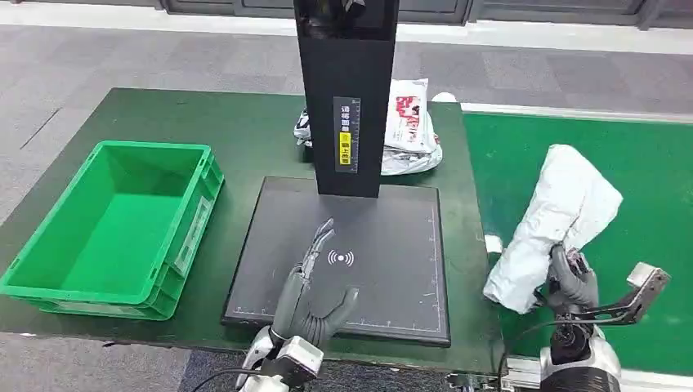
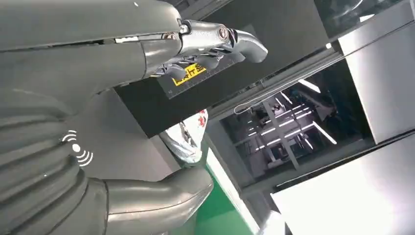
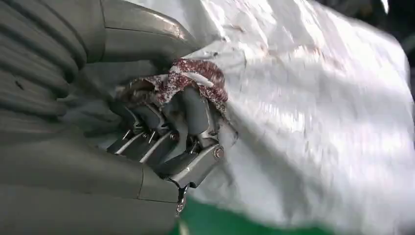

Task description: Moved the parcel from conveyor to table for the left to box.

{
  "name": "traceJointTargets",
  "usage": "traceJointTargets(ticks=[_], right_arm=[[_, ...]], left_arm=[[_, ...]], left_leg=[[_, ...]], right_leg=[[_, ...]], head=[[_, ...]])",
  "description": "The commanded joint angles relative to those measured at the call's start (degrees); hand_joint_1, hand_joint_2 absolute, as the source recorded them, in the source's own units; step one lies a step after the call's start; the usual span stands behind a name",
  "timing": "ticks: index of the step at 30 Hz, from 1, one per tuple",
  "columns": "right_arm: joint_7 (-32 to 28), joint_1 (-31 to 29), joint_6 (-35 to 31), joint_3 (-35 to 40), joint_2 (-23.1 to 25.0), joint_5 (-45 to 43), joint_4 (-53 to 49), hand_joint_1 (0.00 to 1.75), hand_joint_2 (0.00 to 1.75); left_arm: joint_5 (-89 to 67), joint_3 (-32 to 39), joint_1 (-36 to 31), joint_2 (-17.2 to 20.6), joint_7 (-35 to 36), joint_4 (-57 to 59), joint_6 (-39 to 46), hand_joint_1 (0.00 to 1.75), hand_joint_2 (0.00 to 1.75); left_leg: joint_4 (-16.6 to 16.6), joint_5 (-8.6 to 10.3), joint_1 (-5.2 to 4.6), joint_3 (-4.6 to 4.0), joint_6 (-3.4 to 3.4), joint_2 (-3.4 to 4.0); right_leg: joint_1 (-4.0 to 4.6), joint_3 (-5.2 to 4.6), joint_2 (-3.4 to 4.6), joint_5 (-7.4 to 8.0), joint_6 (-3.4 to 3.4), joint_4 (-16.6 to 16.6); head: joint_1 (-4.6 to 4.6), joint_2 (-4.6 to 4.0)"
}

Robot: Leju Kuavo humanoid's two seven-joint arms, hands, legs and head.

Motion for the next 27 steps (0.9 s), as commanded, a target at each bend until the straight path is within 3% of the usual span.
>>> traceJointTargets(ticks=[1,5,9,15,27], right_arm=[[0.05,5.28,-2.29,18.88,1.94,-1.63,-17.87,1.75,1.75],[-0.11,5.53,-2.4,21.99,1.71,-1.67,-19.45,1.75,1.75],[1.13,6.71,-1.73,30.38,2.22,0.14,-22.91,1.75,1.75],[2.2,3.29,-1.63,42.75,3.4,1.27,-13.27,1.75,1.75],[2.38,1.22,-0.35,44.96,3.23,-0.99,-10.28,1.75,1.75]], left_arm=[[-0.71,-0.09,0.42,0.83,-0.04,2.23,0.32,0.0,1.75],[-0.77,0.07,0.23,0.68,-0.07,2.24,0.2,0.0,1.75],[-1.11,0.04,0.23,0.46,0.13,1.77,-0.45,0.0,1.75],[-1.11,0.11,0.97,0.55,0.08,1.4,-0.64,0.0,1.75],[-0.64,0.03,1.39,0.94,-0.73,0.62,0.13,0.0,1.75]], left_leg=[[-0.02,0.0,0.01,-0.04,-0.03,0.1],[-0.06,0.02,0.03,-0.07,-0.03,0.08],[-0.1,0.05,0.01,-0.08,-0.04,0.05],[-0.14,0.04,0.06,-0.02,-0.04,0.21],[-0.06,0.07,0.03,-0.15,-0.03,-0.09]], right_leg=[[0.01,-0.09,0.17,0.04,-0.05,-0.01],[0.03,-0.11,0.17,0.06,-0.06,-0.06],[0.02,-0.14,0.15,0.07,-0.09,-0.07],[0.06,-0.11,0.28,0.1,-0.1,-0.11],[0.03,-0.1,-0.06,0.01,-0.07,-0.04]], head=[[0.0,0.0],[0.0,0.0],[0.0,0.0],[0.0,0.0],[0.0,0.0]])
